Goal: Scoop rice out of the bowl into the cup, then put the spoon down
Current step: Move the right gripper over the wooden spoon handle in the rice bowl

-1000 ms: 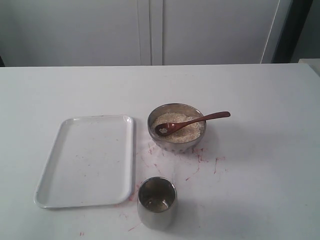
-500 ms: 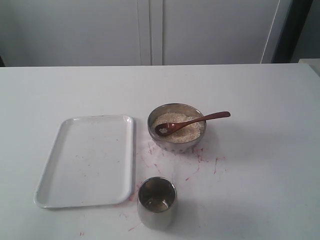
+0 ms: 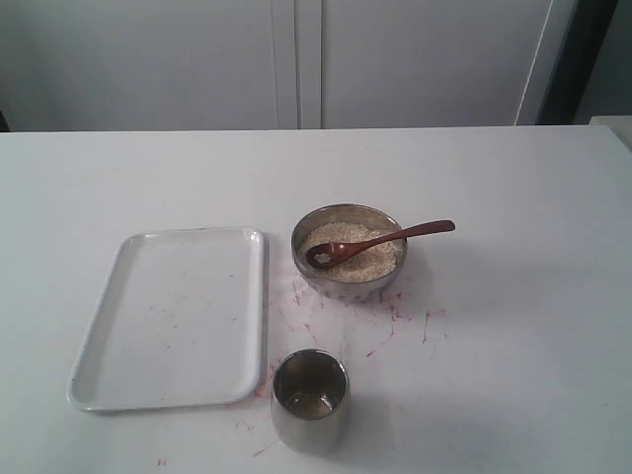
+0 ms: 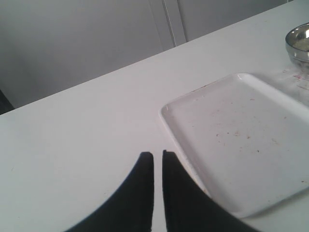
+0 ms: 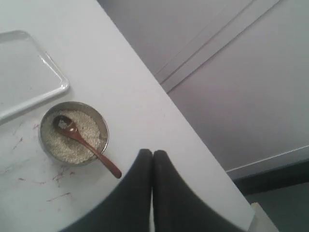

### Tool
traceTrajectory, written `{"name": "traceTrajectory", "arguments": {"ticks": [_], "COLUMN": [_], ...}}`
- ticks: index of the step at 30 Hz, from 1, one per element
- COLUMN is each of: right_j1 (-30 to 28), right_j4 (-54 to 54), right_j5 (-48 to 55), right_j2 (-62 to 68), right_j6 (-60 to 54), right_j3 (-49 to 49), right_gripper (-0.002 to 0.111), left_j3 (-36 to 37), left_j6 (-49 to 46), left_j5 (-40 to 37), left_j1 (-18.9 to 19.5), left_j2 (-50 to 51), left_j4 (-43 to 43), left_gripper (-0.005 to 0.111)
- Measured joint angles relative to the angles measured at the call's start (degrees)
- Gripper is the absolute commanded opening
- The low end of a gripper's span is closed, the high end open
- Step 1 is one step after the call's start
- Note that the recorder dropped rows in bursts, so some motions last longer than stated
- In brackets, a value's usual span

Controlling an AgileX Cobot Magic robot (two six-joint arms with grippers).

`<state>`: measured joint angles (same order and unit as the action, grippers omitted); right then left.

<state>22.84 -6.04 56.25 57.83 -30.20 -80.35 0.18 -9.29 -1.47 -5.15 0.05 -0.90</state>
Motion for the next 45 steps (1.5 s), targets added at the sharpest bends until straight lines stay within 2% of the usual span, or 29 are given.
{"name": "traceTrajectory", "arguments": {"ticks": [9, 17, 29, 38, 45], "right_j1": [0.0, 0.0, 0.0, 0.0, -1.54], "right_j4": [-0.34, -10.28, -19.66, -20.61, -19.42], "right_j5": [0.98, 0.63, 0.29, -2.52, -2.67], "right_j2": [6.86, 17.08, 29.44, 36.98, 40.87], "right_j6": [-0.8, -3.56, -5.36, -5.36, -9.72], "right_j3": [0.0, 0.0, 0.0, 0.0, 0.0], "right_gripper": [0.0, 0.0, 0.0, 0.0, 0.0], "left_j3": [0.0, 0.0, 0.0, 0.0, 0.0], "left_j6": [0.0, 0.0, 0.0, 0.0, 0.0], "left_j5": [0.0, 0.0, 0.0, 0.0, 0.0], "left_j1": [0.0, 0.0, 0.0, 0.0, 0.0], "left_j2": [0.0, 0.0, 0.0, 0.0, 0.0], "left_j4": [0.0, 0.0, 0.0, 0.0, 0.0], "left_gripper": [0.014, 0.014, 0.014, 0.014, 0.014]}}
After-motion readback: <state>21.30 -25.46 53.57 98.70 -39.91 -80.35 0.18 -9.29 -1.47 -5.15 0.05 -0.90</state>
